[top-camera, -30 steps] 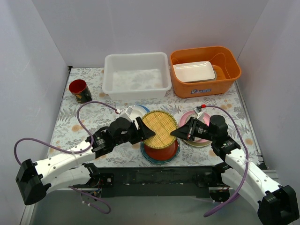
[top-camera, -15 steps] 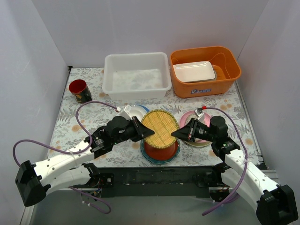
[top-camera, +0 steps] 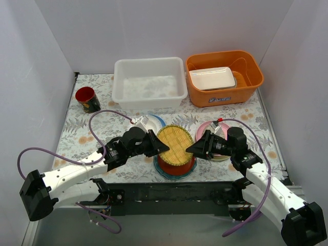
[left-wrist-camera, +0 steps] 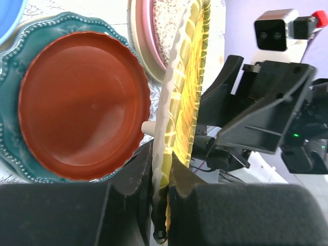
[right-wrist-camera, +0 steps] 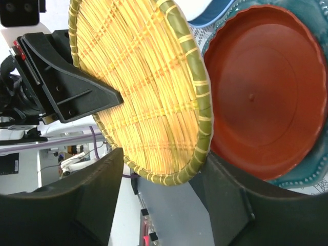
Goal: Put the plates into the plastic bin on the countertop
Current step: Place the plate in the plastic bin.
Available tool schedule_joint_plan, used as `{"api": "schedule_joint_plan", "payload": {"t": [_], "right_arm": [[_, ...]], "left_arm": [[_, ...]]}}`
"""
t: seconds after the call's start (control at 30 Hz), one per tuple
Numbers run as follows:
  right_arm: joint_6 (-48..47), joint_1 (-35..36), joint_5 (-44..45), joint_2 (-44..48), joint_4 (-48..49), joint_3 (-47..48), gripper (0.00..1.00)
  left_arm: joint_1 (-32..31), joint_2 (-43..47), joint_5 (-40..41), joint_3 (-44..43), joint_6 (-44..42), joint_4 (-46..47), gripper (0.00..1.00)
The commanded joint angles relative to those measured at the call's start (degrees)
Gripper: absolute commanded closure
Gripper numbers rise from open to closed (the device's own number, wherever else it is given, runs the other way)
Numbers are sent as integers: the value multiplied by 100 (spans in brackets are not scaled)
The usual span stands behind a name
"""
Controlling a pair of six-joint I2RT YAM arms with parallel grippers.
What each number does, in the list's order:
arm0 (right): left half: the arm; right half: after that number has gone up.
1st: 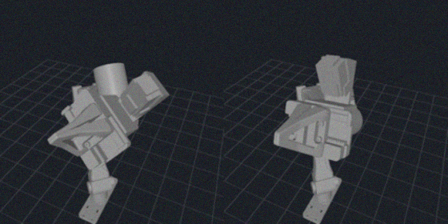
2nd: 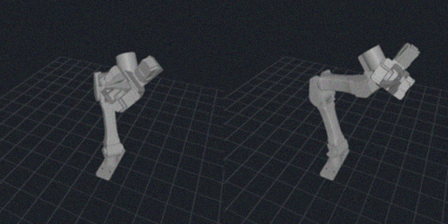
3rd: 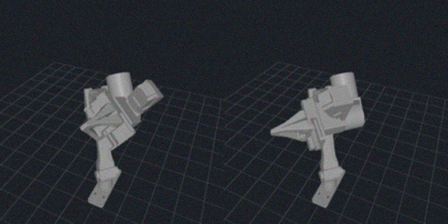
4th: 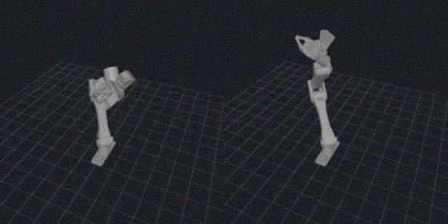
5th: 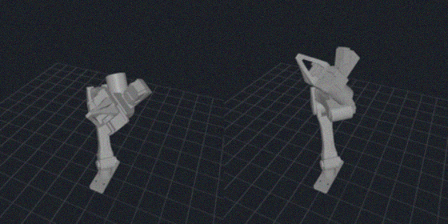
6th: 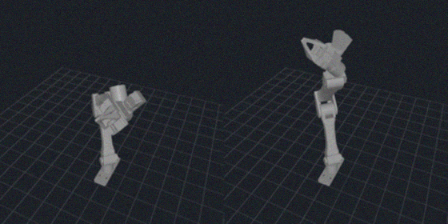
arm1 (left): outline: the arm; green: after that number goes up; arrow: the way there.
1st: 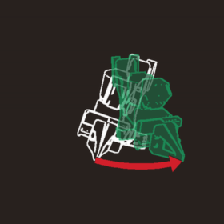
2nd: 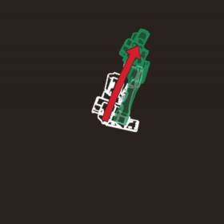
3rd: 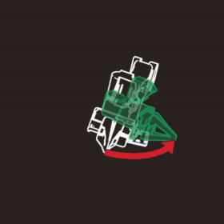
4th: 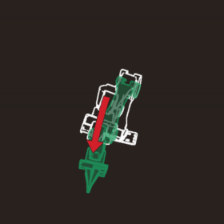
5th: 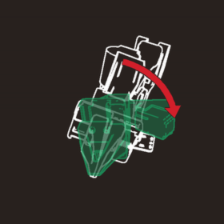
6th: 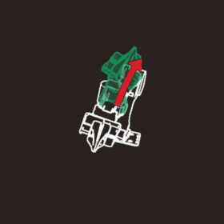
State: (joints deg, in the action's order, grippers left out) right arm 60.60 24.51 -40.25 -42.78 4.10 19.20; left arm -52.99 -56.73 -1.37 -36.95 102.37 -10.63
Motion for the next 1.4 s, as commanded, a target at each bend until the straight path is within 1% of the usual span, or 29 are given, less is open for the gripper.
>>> {"api": "schedule_joint_plan", "payload": {"t": [0.0,0.03,0.1,0.2,0.23,0.3,0.4,0.47,0.67,0.77,0.8,0.87,0.9,1.0,1.23,1.37], "right_arm": [[-487,36,-18,86,-400,470,28],[-592,27,34,86,-540,479,24],[-672,27,52,86,-716,488,21],[-734,27,70,147,-788,444,13],[-751,27,96,165,-796,444,9],[-786,27,122,218,-831,462,4],[-1049,27,202,157,-1138,602,2],[-1216,27,246,130,-1367,707,2],[-1349,27,325,165,-1596,769,2],[-1445,27,334,183,-1710,796,2],[-1480,27,334,174,-1763,804,2],[-1612,27,377,165,-1868,822,2],[-1630,27,377,174,-1895,805,2],[-1621,27,369,209,-1895,761,2],[-1656,27,334,271,-1913,576,2],[-1665,27,351,315,-1913,453,2]], "left_arm": [[17,-49,242,-295,-156,-325,100],[17,-40,242,-313,-156,-325,100],[17,-23,251,-322,-138,-290,100],[17,-22,295,-357,-120,-325,100],[17,-31,312,-374,-129,-343,100],[17,-75,304,-392,-129,-395,100],[17,-154,277,-427,-120,-378,100],[17,-189,260,-453,-147,-369,100],[52,-505,312,-796,-331,-509,100],[236,-733,173,-1051,-515,-562,100],[385,-786,146,-1103,-568,-554,100],[579,-918,-135,-1270,-647,-493,100],[797,-971,-327,-1332,-744,-475,100],[1193,-1173,-723,-1613,-954,-396,100],[1748,-1998,-1277,-2579,-1456,-606,100],[1994,-2491,-1594,-3054,-1562,-659,100]]}}
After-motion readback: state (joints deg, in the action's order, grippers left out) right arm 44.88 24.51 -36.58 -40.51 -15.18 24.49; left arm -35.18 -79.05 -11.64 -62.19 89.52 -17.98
